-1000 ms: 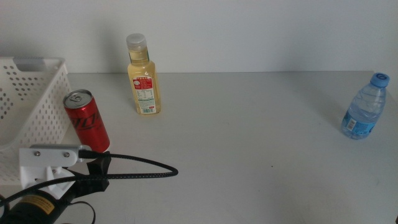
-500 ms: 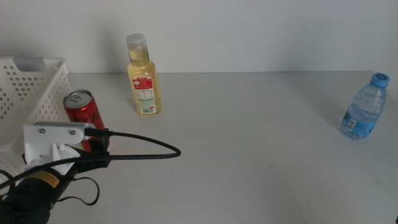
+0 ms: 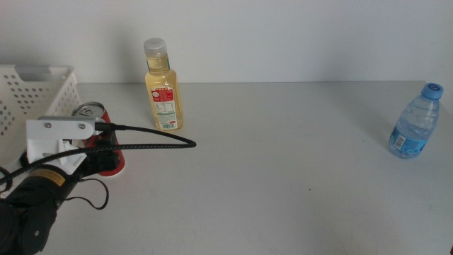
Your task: Use arms to grab the bottles and put them into the dustbin to the left of the table.
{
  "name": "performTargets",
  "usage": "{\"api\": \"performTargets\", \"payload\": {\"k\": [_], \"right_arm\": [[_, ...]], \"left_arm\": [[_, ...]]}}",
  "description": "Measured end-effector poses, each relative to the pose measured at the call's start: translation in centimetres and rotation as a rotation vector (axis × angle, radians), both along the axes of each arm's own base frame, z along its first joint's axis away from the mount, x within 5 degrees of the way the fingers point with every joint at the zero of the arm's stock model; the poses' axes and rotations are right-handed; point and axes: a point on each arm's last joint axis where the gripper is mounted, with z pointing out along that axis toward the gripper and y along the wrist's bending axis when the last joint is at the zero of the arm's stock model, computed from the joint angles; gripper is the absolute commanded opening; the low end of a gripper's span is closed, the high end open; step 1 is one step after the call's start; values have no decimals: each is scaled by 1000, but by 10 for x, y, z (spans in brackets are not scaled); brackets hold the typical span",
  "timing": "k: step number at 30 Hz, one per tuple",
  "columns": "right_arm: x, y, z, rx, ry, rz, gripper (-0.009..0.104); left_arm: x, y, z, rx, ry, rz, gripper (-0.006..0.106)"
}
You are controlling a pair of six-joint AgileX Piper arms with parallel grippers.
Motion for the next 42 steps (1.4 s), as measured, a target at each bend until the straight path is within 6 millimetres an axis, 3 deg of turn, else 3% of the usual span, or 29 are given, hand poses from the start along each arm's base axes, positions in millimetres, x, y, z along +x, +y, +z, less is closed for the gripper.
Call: {"api": "performTargets", "payload": {"k": [7, 20, 25, 28, 32, 38, 42], "right_arm": [[0, 0, 0, 0, 0, 0, 69], [0, 0, 0, 0, 0, 0, 69], [0, 0, 0, 0, 0, 0, 69], [0, 0, 0, 0, 0, 0, 69], [0, 0, 0, 0, 0, 0, 69], [0, 0, 0, 0, 1, 0, 69], [0, 0, 0, 0, 1, 0, 69]], "left_arm": [[12, 6, 1, 24, 0, -21, 93], [32, 1, -29, -15, -23, -45, 90], [33, 1, -33, -35, -33, -42, 68], [33, 0, -34, -34, -37, -51, 43], [33, -3, -33, -45, -38, -84, 2], [30, -9, -26, -51, 7, -156, -2], [21, -12, -7, -18, 76, -207, -2]]}}
